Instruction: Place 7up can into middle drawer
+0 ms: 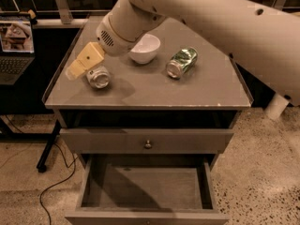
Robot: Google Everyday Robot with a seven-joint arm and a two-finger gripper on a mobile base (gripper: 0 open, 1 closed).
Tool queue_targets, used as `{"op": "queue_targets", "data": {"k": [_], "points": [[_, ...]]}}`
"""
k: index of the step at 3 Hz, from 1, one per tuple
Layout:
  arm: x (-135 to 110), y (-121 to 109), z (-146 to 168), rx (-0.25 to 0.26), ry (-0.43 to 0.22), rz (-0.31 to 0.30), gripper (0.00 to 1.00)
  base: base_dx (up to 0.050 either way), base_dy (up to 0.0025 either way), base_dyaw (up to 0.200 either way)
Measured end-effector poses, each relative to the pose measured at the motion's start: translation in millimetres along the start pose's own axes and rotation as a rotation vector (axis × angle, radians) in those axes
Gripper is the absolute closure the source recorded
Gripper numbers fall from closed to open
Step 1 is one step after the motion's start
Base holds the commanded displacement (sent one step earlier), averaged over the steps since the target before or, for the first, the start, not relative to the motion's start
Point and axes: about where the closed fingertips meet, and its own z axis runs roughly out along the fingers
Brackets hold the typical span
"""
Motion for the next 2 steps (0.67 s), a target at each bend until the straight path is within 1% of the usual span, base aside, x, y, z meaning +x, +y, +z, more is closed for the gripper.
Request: {"op": "queue_targets", "data": {"k": [1,2], "points": [[-4.7,2.0,14.6,-0.003,0.007,-0.027,0.0,0.0,0.0,0.0],[-7.5,0.2,26.9,0.005,0.031,-0.028,0.0,0.0,0.0,0.0]]}}
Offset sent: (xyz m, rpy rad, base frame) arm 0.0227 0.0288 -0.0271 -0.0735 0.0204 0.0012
